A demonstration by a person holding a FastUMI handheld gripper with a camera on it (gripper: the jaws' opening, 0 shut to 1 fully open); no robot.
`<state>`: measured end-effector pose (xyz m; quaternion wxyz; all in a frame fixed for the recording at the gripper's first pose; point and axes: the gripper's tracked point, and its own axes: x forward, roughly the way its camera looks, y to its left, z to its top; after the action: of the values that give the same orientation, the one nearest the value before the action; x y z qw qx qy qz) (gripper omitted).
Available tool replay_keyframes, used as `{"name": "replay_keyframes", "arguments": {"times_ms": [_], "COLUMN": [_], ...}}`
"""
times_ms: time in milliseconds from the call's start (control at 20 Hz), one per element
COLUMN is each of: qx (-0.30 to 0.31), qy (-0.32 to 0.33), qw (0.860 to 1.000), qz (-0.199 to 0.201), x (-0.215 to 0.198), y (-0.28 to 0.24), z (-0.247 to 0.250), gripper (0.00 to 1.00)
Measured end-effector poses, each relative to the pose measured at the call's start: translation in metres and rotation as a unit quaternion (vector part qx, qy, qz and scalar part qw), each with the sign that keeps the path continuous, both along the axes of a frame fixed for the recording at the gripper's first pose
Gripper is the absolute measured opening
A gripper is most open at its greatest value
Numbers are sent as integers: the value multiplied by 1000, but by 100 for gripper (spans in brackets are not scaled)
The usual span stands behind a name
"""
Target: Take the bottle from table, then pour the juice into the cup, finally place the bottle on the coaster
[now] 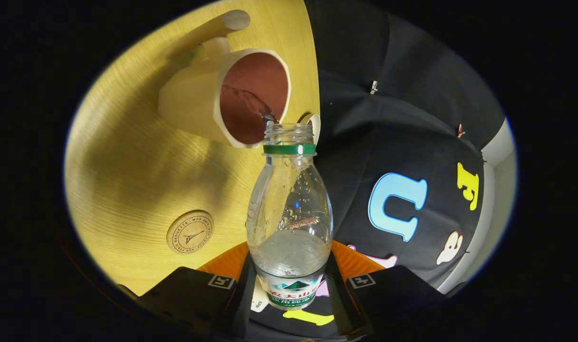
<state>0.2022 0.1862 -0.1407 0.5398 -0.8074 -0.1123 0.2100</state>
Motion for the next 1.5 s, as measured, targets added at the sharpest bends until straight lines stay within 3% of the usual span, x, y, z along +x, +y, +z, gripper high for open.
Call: {"name": "replay_keyframes", "arguments": {"times_ms": [1500], "qx": [-83], "qy": [-87], "qw": [989], "qz": [89], "x": [5], "y": [26], "z": [39], "gripper": [71]}}
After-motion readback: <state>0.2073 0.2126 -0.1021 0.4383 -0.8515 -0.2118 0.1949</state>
